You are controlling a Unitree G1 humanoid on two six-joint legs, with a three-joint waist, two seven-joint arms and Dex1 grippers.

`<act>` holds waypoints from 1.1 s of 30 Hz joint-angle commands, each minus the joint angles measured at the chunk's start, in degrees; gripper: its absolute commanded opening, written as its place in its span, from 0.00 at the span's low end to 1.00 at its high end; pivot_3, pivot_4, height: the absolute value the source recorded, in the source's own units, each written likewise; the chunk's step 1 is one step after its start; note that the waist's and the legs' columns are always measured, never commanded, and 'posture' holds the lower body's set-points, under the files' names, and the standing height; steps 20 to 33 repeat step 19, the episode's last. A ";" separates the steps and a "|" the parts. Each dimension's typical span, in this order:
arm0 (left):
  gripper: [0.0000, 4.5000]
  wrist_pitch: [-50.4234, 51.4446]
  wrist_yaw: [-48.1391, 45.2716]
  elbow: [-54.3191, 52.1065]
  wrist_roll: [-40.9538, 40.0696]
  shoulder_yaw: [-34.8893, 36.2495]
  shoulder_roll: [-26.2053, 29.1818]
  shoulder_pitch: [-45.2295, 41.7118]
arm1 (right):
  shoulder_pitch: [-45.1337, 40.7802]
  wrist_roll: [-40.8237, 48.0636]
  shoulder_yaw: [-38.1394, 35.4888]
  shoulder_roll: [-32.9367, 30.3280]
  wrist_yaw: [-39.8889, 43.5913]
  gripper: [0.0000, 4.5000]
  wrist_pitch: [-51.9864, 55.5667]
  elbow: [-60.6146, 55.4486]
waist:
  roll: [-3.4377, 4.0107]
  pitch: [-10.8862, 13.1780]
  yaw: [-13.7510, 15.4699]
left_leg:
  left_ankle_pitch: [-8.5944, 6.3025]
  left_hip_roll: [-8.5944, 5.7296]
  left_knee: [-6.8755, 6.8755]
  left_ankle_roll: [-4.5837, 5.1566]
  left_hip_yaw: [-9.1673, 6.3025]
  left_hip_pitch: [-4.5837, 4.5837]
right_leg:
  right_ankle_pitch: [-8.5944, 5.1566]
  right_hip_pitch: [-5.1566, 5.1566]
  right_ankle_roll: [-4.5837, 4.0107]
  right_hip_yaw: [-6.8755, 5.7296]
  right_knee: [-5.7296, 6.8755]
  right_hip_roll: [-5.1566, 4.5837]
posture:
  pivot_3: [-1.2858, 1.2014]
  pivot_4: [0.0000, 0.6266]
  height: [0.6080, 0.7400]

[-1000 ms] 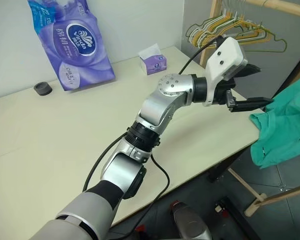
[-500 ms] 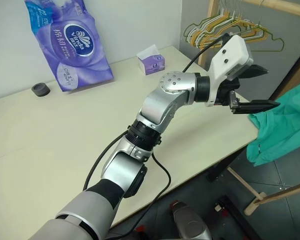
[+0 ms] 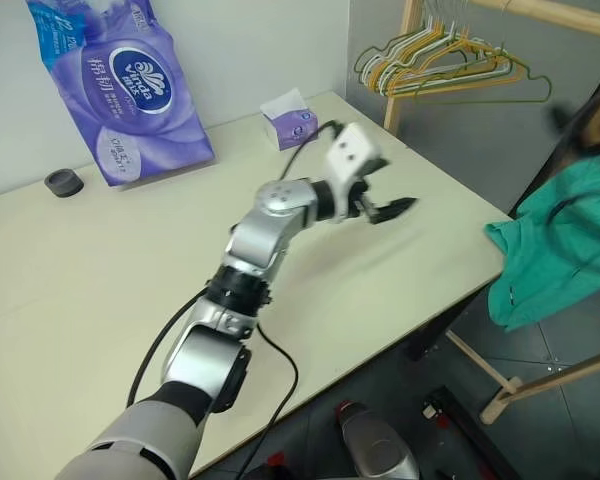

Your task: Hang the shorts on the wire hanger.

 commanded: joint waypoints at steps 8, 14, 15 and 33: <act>1.00 4.61 29.12 -15.56 9.10 18.71 5.22 30.26 | 9.85 -6.06 16.18 25.42 -3.24 0.99 -29.26 13.30 | -1.15 -0.69 7.15 | 0.14 -0.51 0.23 -0.26 -0.24 -0.07 | 0.05 -0.53 -0.08 -0.07 0.62 -0.73 | 0.44 0.14 1.00; 1.00 4.88 34.17 -19.40 7.86 22.52 1.60 35.55 | 6.68 -7.60 18.01 30.53 -0.80 0.99 -34.91 25.24 | -1.47 -0.88 15.43 | 0.21 -0.87 0.31 -0.37 -0.86 -0.13 | 0.15 -0.44 -0.05 -0.51 0.59 -0.97 | 0.47 0.14 1.00; 1.00 4.63 34.69 -19.67 7.72 22.83 1.33 35.65 | 6.37 -7.78 18.22 30.88 -0.40 0.99 -35.51 26.28 | -1.46 -0.88 16.41 | 0.24 -0.86 0.30 -0.42 -0.96 -0.15 | 0.17 -0.44 -0.08 -0.60 0.60 -0.96 | 0.47 0.14 1.00; 1.00 3.98 36.54 -20.80 7.29 24.01 0.68 36.34 | 5.39 -8.25 18.81 31.87 0.79 0.99 -37.62 29.04 | -1.48 -0.89 18.53 | 0.38 -0.82 0.25 -0.65 -1.17 -0.16 | 0.25 -0.43 -0.23 -0.86 0.61 -0.91 | 0.48 0.14 1.00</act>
